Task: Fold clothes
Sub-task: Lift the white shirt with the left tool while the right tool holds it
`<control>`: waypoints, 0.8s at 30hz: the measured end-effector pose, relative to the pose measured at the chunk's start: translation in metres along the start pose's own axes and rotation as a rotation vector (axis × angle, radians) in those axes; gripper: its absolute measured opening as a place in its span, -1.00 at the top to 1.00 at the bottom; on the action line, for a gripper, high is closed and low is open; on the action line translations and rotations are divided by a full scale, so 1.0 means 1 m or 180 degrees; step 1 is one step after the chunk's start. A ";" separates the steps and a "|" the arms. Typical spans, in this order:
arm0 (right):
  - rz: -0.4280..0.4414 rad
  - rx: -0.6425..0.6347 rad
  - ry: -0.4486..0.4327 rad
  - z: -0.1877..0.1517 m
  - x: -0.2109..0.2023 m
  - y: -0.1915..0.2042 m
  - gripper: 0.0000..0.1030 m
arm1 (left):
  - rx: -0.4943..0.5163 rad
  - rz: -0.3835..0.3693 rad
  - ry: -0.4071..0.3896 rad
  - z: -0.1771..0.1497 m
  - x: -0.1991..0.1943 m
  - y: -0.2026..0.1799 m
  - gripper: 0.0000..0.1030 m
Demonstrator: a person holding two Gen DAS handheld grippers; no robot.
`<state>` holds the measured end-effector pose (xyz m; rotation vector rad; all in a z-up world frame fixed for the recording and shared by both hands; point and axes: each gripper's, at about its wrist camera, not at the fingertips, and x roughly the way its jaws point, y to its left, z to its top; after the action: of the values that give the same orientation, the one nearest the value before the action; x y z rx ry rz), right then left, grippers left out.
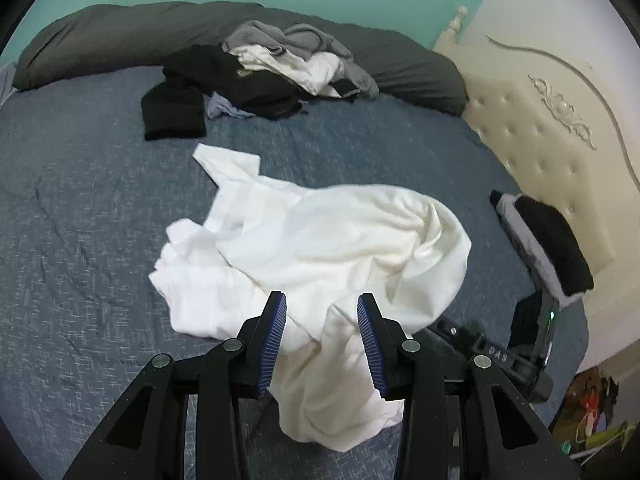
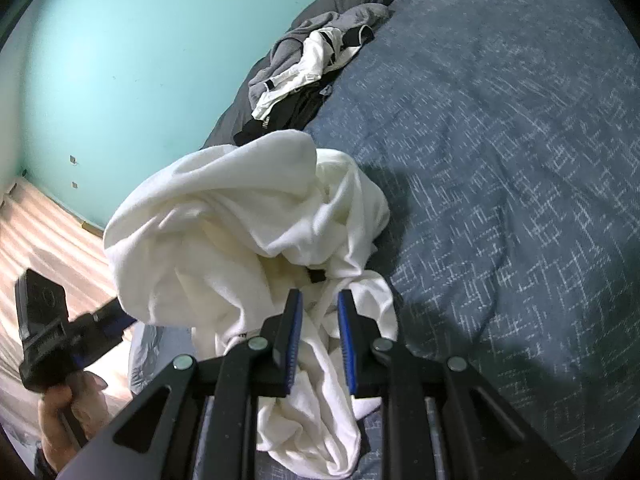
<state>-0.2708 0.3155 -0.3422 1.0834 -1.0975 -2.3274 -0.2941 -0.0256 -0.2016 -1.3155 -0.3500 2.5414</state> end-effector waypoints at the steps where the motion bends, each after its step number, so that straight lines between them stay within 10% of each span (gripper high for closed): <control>1: -0.0008 0.0013 0.0000 0.000 0.000 -0.001 0.67 | 0.0030 -0.0022 0.0014 -0.001 0.002 -0.002 0.22; 17: -0.0023 0.0150 -0.0070 0.011 -0.007 -0.011 0.67 | 0.0579 -0.0069 0.0199 0.032 0.059 -0.095 -0.13; 19: -0.0028 0.0162 -0.0075 0.013 -0.007 -0.011 0.67 | 0.0635 -0.0023 0.0255 0.032 0.068 -0.098 -0.03; 21: -0.0041 0.0181 -0.0073 0.012 -0.008 -0.012 0.67 | 0.0674 0.0038 0.0326 0.032 0.078 -0.099 0.66; 24: -0.0052 0.0199 -0.0063 0.011 -0.008 -0.013 0.67 | 0.0744 0.0094 0.0327 0.030 0.083 -0.100 0.89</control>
<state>-0.2744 0.3341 -0.3440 1.0978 -1.1801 -2.3354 -0.3536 0.0926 -0.2149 -1.3616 -0.0123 2.4375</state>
